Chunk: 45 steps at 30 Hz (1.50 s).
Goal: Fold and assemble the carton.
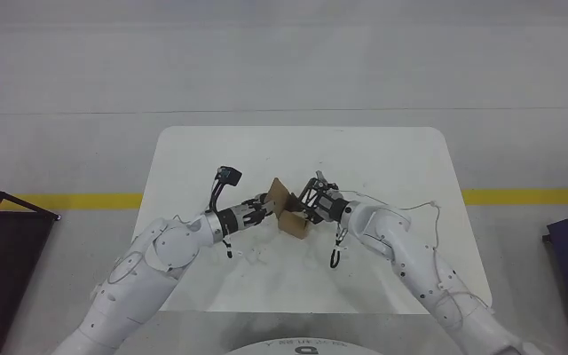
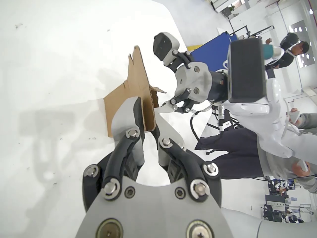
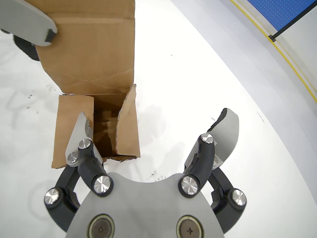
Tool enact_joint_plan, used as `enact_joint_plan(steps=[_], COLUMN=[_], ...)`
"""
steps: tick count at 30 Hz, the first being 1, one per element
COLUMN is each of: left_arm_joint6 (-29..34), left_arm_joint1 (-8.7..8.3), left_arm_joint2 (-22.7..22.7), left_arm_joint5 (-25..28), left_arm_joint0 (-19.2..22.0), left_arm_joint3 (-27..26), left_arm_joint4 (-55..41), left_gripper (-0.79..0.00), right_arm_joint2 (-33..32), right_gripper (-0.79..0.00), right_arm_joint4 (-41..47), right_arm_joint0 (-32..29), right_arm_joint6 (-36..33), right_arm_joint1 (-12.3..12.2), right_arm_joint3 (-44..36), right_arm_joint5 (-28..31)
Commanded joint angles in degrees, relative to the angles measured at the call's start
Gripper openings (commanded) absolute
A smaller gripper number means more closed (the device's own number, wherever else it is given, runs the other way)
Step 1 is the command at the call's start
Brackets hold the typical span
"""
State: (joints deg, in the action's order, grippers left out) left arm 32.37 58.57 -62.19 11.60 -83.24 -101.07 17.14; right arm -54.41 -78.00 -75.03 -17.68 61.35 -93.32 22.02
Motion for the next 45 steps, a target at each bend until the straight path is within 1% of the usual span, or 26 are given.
enact_joint_plan(steps=[1,4,9,12,16,18,22,26,29,36,40,45], left_arm_joint6=[0.3,0.5,0.4,0.3,0.1,0.2,0.2,0.0,0.0,-0.1,0.2,0.7], left_arm_joint1=[-0.10,-0.18,0.01,0.22,0.32,0.35,0.44,0.49,0.52,0.56,0.57,0.59], left_arm_joint2=[-0.5,-0.8,-0.5,0.0,0.2,0.2,0.4,0.4,0.3,0.1,0.0,-0.2], left_arm_joint5=[0.0,0.0,-0.6,-1.1,-1.0,-0.9,-0.8,-0.6,-0.5,-0.2,-0.1,0.3], left_arm_joint0=[-0.4,-0.8,-0.3,0.2,0.3,0.3,0.4,0.3,0.3,0.1,0.0,0.0], left_arm_joint3=[-0.4,-0.8,-1.3,-1.2,-1.0,-0.9,-1.0,-0.9,-0.9,-0.8,-0.9,-1.1], left_arm_joint4=[0.1,0.4,0.5,0.4,0.7,0.8,1.2,1.5,1.7,1.9,2.0,1.9], left_gripper=[-0.785,-0.785,-0.785,-0.785,-0.785,-0.785,-0.785,-0.785,-0.785,-0.785,-0.785,-0.785], right_arm_joint2=[0.4,0.6,-0.9,-4.4,-10.1,-11.8,-13.3,-11.9,-9.3,-3.1,-0.8,0.1], right_gripper=[0.000,0.000,0.000,0.000,0.000,0.000,0.000,0.000,0.000,0.000,0.000,0.000], right_arm_joint4=[-0.2,-0.4,-1.2,-1.5,-0.6,0.3,2.4,3.1,3.1,1.6,-0.4,-1.1], right_arm_joint0=[0.4,0.6,-1.4,-4.7,-8.8,-9.8,-9.5,-7.0,-4.2,1.0,2.3,2.7], right_arm_joint6=[0.0,0.1,3.4,6.8,8.1,7.8,8.2,6.6,4.6,2.7,1.5,1.6], right_arm_joint1=[0.2,0.3,-0.1,-0.9,-1.9,-2.1,-1.9,-1.4,-0.7,1.0,1.7,2.2], right_arm_joint3=[0.7,0.9,-2.1,-6.7,-10.8,-11.1,-9.6,-6.0,-2.5,3.7,4.8,5.2], right_arm_joint5=[0.2,0.5,0.6,0.6,-0.4,-1.4,-3.0,-3.5,-3.4,-3.7,-4.2,-5.1])
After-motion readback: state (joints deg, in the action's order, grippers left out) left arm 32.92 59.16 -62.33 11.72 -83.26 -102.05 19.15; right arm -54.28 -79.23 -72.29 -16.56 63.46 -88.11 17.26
